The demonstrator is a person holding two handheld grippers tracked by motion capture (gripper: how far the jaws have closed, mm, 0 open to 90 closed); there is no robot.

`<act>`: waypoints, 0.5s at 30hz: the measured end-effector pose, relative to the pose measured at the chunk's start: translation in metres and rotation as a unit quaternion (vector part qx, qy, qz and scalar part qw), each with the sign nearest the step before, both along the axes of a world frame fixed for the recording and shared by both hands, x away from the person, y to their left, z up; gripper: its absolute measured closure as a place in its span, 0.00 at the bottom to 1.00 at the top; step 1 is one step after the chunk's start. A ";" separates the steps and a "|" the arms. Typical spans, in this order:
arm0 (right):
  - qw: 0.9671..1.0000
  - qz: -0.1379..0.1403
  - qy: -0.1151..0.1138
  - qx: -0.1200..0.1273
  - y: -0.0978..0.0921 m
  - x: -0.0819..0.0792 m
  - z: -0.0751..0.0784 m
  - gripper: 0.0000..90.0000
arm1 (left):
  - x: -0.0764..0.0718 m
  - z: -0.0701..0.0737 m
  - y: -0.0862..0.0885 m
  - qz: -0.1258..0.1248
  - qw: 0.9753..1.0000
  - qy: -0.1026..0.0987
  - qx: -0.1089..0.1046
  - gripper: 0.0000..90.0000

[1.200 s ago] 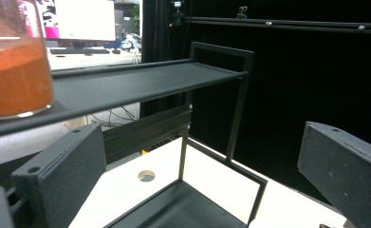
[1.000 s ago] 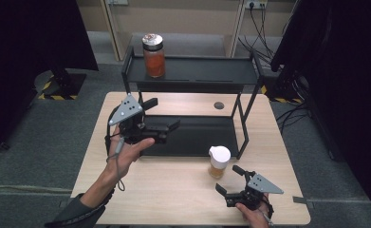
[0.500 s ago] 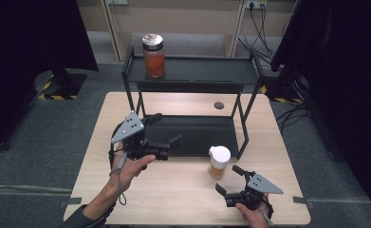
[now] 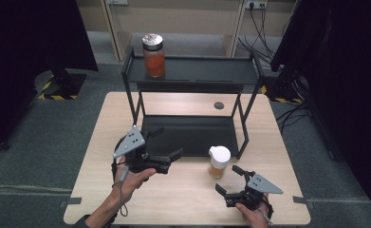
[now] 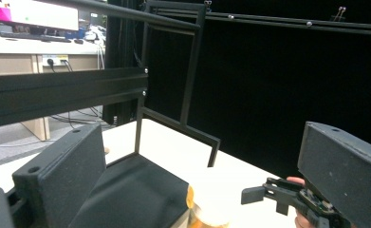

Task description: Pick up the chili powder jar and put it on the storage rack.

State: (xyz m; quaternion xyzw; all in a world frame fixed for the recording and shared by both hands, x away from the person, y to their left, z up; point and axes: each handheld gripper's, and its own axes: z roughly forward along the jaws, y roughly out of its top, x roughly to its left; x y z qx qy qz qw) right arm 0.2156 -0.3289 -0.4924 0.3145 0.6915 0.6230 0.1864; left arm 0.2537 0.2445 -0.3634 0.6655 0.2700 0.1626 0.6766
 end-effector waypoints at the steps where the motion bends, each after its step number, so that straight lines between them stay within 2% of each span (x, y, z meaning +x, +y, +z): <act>1: 1.000 0.000 0.000 0.000 0.000 0.000 0.000 0.00 | -0.001 -0.001 0.000 -0.001 1.000 0.000 0.001 0.01; 15: 1.000 0.000 0.000 0.000 0.000 0.000 0.000 0.00 | -0.011 -0.035 0.000 -0.012 1.000 -0.011 0.003 0.01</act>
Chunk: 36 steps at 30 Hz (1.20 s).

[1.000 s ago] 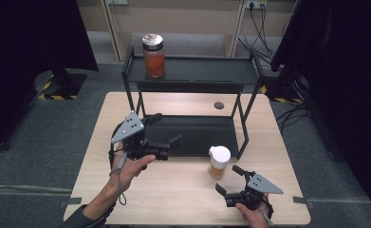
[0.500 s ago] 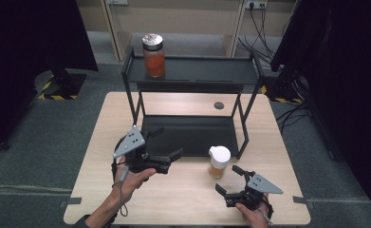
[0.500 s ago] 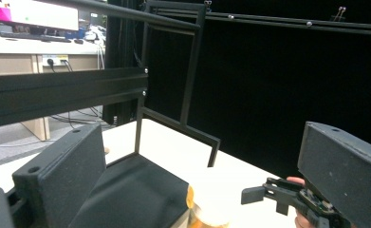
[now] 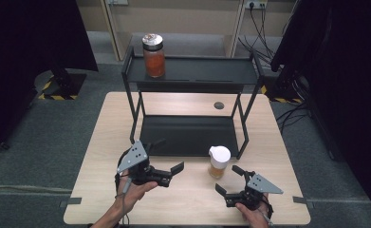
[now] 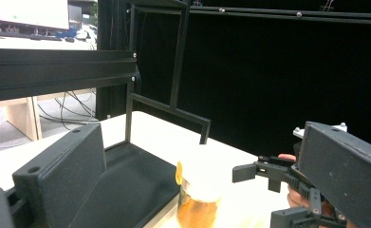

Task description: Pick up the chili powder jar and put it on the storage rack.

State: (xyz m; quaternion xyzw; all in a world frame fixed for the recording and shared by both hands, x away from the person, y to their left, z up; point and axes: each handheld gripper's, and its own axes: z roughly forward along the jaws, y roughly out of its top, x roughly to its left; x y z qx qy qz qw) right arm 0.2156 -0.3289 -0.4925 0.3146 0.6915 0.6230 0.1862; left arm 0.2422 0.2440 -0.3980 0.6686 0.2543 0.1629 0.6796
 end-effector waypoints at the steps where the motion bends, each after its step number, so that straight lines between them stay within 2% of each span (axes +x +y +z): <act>1: 1.000 0.000 0.000 0.000 0.000 0.000 0.000 0.00 | -0.001 -0.002 0.000 0.001 1.000 -0.001 0.002 0.01; 9: 1.000 0.001 0.000 -0.001 0.001 0.000 0.000 0.00 | -0.006 -0.022 0.000 -0.004 1.000 -0.002 0.004 0.01; 27: 1.000 0.001 0.002 -0.001 0.000 0.001 -0.001 0.00 | -0.011 -0.063 0.006 -0.012 1.000 -0.005 -0.018 0.01; 36: 1.000 0.002 0.001 -0.001 0.000 0.001 -0.001 0.00 | -0.015 -0.075 0.008 -0.007 1.000 -0.015 -0.005 0.01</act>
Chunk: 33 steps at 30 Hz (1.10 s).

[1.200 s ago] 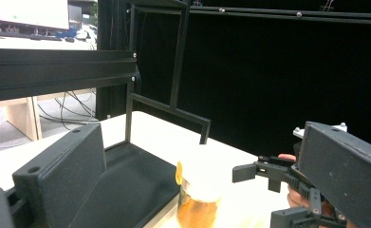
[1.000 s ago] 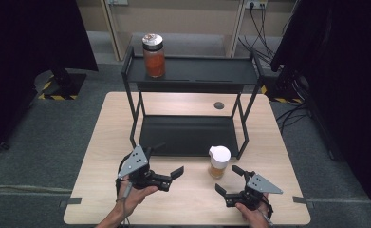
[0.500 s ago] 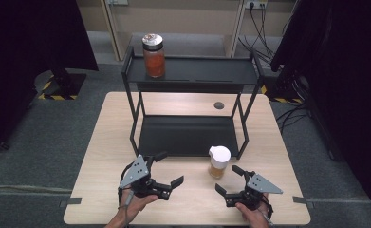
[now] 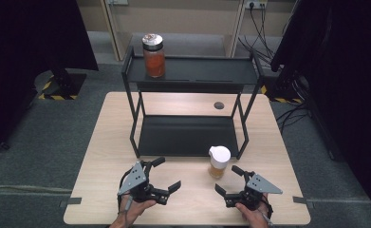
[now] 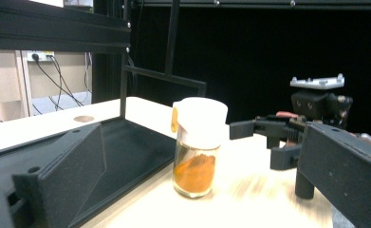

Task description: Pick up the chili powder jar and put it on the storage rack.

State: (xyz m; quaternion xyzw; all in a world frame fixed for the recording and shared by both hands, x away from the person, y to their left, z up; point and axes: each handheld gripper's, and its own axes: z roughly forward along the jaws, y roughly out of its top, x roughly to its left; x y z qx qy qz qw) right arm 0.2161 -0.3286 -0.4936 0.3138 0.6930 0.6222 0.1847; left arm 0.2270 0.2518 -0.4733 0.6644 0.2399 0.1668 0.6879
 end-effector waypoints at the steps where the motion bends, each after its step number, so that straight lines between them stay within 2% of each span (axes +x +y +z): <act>1: 1.000 0.000 0.000 0.000 0.000 0.000 0.000 0.00 | -0.001 -0.001 0.000 0.001 1.000 -0.003 0.001 0.01; 9: 1.000 0.000 -0.001 -0.002 0.000 0.000 0.000 0.00 | -0.003 -0.015 0.000 -0.003 1.000 -0.021 0.000 0.01; 12: 1.000 0.000 0.000 0.000 -0.001 0.000 0.000 0.00 | -0.004 -0.021 -0.001 -0.009 1.000 -0.018 -0.002 0.02; 21: 1.000 0.000 0.000 -0.001 0.000 0.000 0.000 0.00 | -0.008 -0.033 -0.004 -0.013 0.999 -0.034 0.012 0.02; 33: 1.000 0.001 -0.002 -0.004 0.001 0.000 0.000 0.00 | -0.008 -0.037 -0.004 -0.008 1.000 -0.027 0.013 0.02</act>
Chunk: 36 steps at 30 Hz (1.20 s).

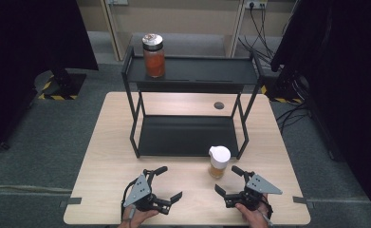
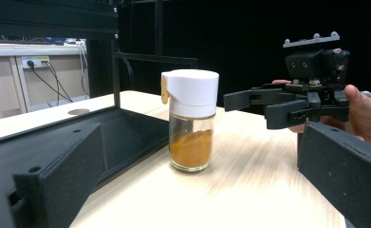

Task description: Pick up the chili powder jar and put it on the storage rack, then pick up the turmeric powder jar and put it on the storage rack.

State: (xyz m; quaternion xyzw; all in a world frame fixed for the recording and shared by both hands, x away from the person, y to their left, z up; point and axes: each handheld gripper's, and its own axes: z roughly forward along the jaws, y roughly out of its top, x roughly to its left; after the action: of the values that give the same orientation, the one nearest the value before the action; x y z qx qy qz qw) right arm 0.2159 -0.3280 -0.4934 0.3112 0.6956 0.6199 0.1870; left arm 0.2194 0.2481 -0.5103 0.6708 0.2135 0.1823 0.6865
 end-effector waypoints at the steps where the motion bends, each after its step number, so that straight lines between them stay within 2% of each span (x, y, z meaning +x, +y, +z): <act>1: 1.000 0.000 0.001 0.000 0.000 0.000 0.000 0.00 | 0.000 0.000 0.000 0.001 1.000 0.001 -0.001 0.02; 27: 1.000 -0.001 0.001 -0.001 0.000 0.000 0.000 0.00 | -0.001 -0.001 0.000 0.005 1.000 0.006 -0.001 0.02; 36: 1.000 -0.013 0.001 -0.002 0.000 0.000 0.000 0.00 | -0.001 -0.001 0.000 0.006 1.000 0.006 0.000 0.02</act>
State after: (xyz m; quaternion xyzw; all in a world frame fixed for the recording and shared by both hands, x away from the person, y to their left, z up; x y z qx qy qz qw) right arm 0.2160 -0.3282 -0.4932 0.3209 0.6930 0.6154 0.1949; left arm 0.2181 0.2478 -0.5115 0.6704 0.2217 0.1819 0.6843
